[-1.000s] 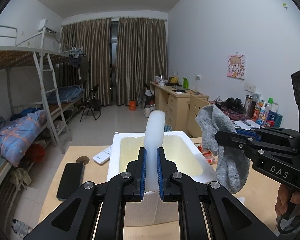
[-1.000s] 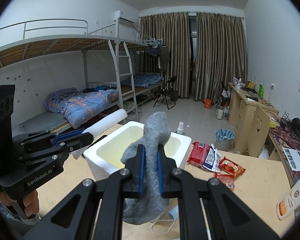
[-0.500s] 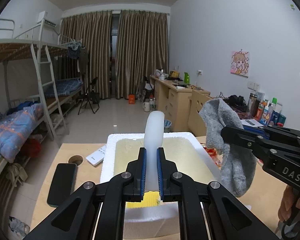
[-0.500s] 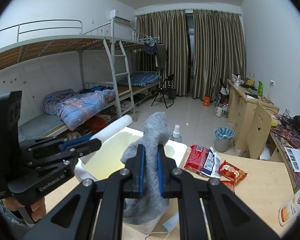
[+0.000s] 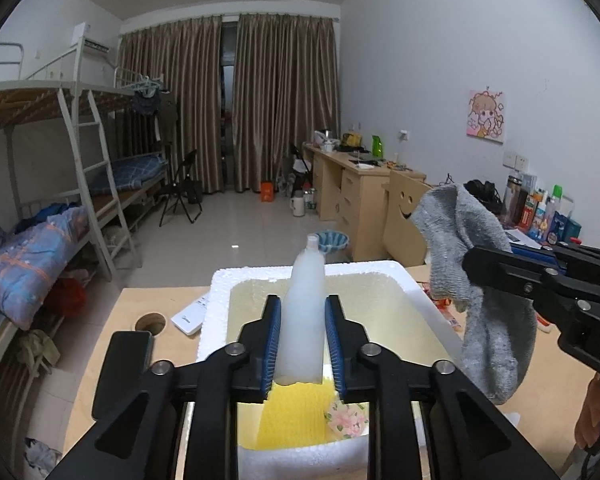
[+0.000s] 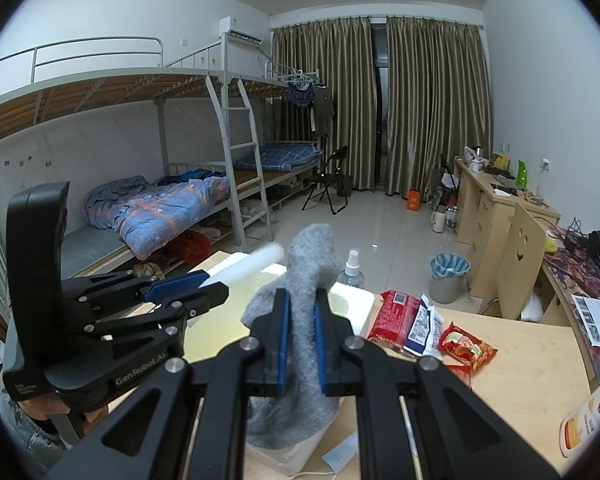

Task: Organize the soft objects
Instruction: 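Open the left tool to drop the tube while the right tool drops the sock into the box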

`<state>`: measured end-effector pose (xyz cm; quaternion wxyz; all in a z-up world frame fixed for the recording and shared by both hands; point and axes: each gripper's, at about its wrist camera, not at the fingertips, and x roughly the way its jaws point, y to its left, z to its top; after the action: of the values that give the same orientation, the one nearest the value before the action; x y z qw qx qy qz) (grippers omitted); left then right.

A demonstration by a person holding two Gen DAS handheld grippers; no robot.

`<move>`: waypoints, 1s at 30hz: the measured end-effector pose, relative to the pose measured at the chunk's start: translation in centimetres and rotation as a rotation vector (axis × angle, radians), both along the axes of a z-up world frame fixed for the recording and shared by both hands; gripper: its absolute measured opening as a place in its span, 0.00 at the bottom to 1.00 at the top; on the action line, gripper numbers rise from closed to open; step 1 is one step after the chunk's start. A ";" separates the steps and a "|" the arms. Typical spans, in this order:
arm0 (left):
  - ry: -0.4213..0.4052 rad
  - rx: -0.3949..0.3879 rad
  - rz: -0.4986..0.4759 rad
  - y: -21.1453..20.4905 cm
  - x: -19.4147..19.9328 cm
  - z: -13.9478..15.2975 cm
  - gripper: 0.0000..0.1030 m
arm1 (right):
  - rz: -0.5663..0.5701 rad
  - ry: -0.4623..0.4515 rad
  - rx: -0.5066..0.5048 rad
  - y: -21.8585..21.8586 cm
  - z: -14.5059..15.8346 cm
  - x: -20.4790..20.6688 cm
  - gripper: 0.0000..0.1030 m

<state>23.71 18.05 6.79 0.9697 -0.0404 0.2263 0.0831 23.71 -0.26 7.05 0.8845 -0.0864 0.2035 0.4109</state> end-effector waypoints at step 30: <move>-0.100 0.029 0.123 2.1 -6.2 1.3 0.96 | 0.022 0.000 -0.004 1.3 -0.1 0.2 0.14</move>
<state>17.53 20.11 8.11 0.9733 -0.0445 0.1737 0.1435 23.93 1.02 6.97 0.8797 -0.0907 0.2032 0.4202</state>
